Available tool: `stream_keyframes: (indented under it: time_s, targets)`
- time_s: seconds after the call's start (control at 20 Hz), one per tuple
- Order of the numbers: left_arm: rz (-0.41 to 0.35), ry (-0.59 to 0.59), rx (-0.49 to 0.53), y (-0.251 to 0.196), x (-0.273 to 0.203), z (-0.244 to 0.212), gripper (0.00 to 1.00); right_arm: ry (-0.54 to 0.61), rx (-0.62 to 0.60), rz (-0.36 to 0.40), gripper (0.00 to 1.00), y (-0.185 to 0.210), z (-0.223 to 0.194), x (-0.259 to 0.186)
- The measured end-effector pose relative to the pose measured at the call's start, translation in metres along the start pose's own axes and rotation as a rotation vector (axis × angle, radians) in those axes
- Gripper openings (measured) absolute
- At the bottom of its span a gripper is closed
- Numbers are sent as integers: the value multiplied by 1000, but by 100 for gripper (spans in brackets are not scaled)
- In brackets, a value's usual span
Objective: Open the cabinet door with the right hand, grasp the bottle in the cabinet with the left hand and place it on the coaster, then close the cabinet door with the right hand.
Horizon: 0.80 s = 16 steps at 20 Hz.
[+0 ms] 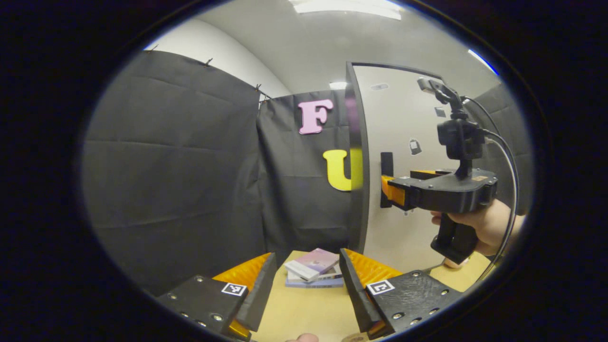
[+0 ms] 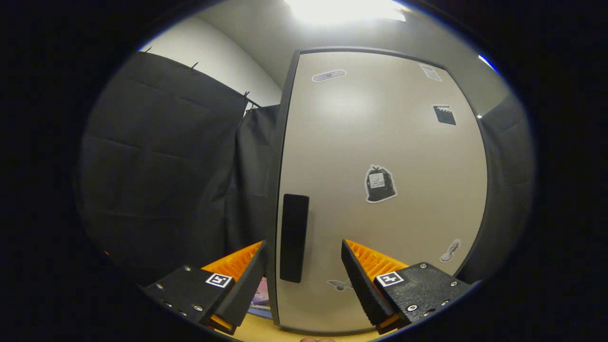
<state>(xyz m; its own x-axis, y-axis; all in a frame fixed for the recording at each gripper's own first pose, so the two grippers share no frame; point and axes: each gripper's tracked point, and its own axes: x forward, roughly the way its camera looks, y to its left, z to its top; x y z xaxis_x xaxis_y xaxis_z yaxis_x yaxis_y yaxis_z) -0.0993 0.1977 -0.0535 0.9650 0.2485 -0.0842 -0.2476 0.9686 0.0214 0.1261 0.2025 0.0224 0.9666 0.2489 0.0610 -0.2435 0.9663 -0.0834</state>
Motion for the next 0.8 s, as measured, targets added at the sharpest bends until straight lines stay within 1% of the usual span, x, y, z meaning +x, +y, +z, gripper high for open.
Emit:
stream_keyframes:
  time_s: [0.15,0.25,0.3,0.35,0.4,0.45,0.5,0.55,0.6,0.7,0.8]
  targets:
    - [24,15,17,21,-1,-8,76,20,-36,-29,95,7,-11,22]
    - [29,23,23,28,0,-12,76,45,-60,-32,94,8,-17,35]
    - [29,25,25,30,0,-14,80,75,-87,-47,87,4,-23,37]
    - [26,29,27,32,2,-17,80,58,-98,-38,80,6,-19,42]
    - [24,33,27,33,4,-21,76,70,-98,-37,58,11,-21,37]
    - [22,39,25,33,6,-23,76,69,-81,-44,46,10,-19,40]
    - [19,46,20,32,8,-27,76,90,-42,-37,37,8,-22,40]
    - [14,48,13,31,8,-29,76,103,5,-27,34,9,-22,41]
    - [10,51,9,30,9,-31,80,120,29,-17,30,10,-23,40]
    - [4,53,6,28,8,-32,80,128,19,-8,27,10,-23,38]
    - [-3,58,3,27,9,-34,80,126,15,6,27,10,-23,37]
